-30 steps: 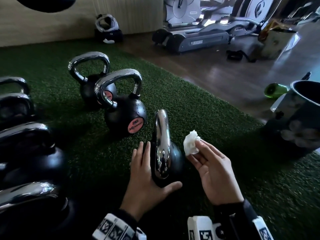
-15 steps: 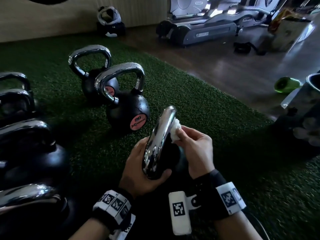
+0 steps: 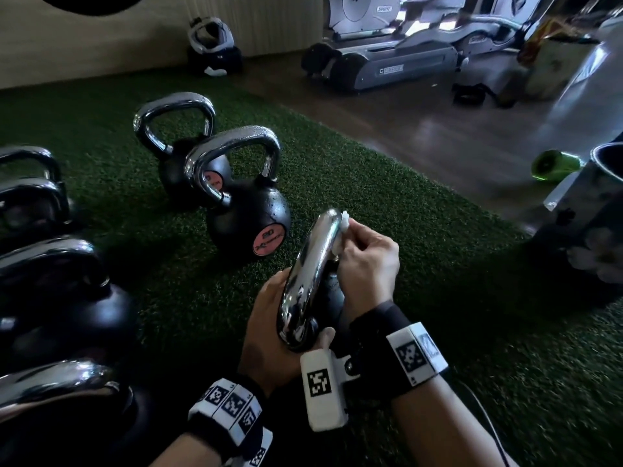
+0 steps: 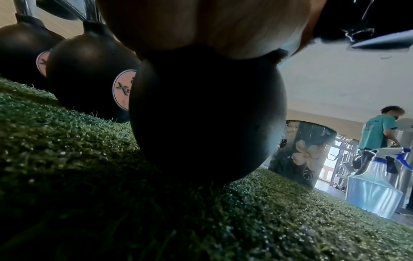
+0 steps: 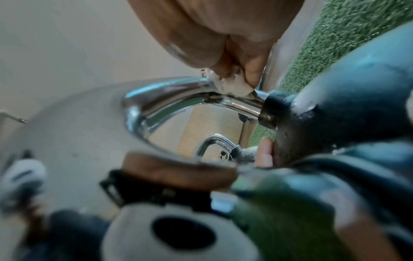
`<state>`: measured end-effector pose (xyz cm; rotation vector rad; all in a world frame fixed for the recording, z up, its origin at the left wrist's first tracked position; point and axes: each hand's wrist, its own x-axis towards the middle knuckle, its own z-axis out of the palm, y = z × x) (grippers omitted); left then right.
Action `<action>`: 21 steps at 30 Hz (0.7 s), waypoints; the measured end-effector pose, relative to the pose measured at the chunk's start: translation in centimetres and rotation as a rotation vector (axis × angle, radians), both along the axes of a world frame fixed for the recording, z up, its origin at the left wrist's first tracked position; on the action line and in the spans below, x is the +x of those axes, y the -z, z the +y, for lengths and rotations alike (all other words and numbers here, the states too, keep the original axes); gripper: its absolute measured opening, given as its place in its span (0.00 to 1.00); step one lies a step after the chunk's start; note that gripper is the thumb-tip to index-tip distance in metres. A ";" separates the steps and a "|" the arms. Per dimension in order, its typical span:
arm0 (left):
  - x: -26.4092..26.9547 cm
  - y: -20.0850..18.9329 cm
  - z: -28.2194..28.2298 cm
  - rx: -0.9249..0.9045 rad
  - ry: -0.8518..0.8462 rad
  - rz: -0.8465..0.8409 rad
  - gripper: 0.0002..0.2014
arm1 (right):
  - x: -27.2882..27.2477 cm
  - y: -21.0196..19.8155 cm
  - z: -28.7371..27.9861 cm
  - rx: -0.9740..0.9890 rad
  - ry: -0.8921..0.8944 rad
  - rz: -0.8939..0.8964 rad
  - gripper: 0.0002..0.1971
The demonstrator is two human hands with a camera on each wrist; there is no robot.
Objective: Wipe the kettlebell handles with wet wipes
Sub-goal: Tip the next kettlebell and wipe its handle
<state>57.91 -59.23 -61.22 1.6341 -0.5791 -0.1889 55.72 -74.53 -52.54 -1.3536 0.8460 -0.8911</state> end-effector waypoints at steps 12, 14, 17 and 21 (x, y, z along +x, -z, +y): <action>-0.1 0.0 0.0 0.022 0.004 -0.069 0.42 | -2.1 -2.1 0.7 -0.270 -0.020 0.012 0.12; -0.2 0.1 -0.1 0.021 -0.001 -0.068 0.42 | -3.0 -2.5 1.3 -0.464 -0.014 0.054 0.13; -0.3 0.2 0.0 0.040 -0.026 -0.089 0.43 | -2.5 -2.6 0.3 -0.505 -0.034 0.081 0.12; -0.4 -0.2 0.0 0.027 -0.031 -0.112 0.41 | -2.7 -2.8 0.7 -0.503 -0.033 0.069 0.13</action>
